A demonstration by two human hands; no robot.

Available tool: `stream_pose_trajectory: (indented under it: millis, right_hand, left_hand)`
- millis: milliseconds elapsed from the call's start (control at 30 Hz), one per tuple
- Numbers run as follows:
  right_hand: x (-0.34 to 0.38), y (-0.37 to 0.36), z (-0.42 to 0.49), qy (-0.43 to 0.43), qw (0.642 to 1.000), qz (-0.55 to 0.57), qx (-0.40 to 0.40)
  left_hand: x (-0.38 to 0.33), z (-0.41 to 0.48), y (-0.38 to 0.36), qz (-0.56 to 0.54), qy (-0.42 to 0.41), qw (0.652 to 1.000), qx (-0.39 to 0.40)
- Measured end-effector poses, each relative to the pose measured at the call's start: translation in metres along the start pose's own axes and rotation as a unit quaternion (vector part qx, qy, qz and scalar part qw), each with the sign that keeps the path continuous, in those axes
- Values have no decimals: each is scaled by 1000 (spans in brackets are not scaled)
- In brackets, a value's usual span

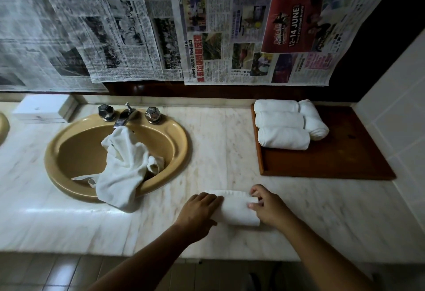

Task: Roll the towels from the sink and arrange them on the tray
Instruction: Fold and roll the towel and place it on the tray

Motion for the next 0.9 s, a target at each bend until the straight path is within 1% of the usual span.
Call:
stream_pose_trajectory:
  millis: [33, 67, 100, 133, 167, 233, 300, 400, 433, 467, 533, 567, 600, 667, 767, 833, 900]
  right_hand:
    - [7, 5, -4, 22, 997, -54, -41]
    - [16, 8, -8, 63, 987, -119, -86]
    - [28, 6, -14, 117, 971, -175, -112]
    - [36, -3, -21, 164, 958, -209, -112]
    - [40, -12, -27, 192, 950, -227, -100]
    - [33, -27, -34, 181, 949, -250, -62]
    - [24, -31, -35, 170, 948, -264, -46]
    - [26, -23, -21, 156, 959, -234, -28]
    - [30, -18, -14, 147, 964, -222, -20]
    - [32, -15, -7, 134, 969, -208, -8]
    - [32, -5, 9, 105, 977, -186, 22]
    - [32, -2, 16, 91, 979, -180, 42]
    - [31, 1, 22, 80, 978, -183, 65]
    - [30, -1, 31, 75, 970, -206, 108]
    - [35, -16, 31, 92, 953, -237, 166]
    - [33, -23, 25, 91, 944, -263, 177]
    - [28, -27, 24, 92, 937, -294, 166]
  left_hand:
    - [0, 6, 4, -2, 14, 1000, 22]
    - [-1, 13, 7, -2, 29, 998, 51]
    - [0, 19, 10, -4, 42, 996, 74]
    - [1, 26, 13, -10, 52, 994, 96]
    - [3, 32, 15, -22, 62, 991, 119]
    - [7, 44, 16, -47, 77, 983, 162]
    - [10, 54, 13, -55, 80, 975, 199]
    - [9, 61, 10, -13, 72, 971, 228]
    - [9, 61, 12, 6, 72, 973, 218]
    - [9, 58, 14, 24, 70, 979, 189]
    - [3, 52, 26, 50, 28, 995, 76]
    - [-1, 46, 29, 54, 0, 998, 35]
    - [-3, 40, 28, 54, -19, 998, 15]
    - [1, 32, 19, 58, -19, 998, 23]
    - [6, 32, 11, 50, 9, 999, 21]
    - [6, 39, 7, 40, 20, 999, 22]
    - [7, 48, 6, 42, 24, 999, 25]
Point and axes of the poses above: each hand's wrist, its own z-axis towards the middle knuckle, its own y-axis out of the back of the hand, x = y × z, the point moved 7 cm from there along z, towards the middle knuckle, and after that the axes turned 13 degrees about y, right-handed, at the moved point
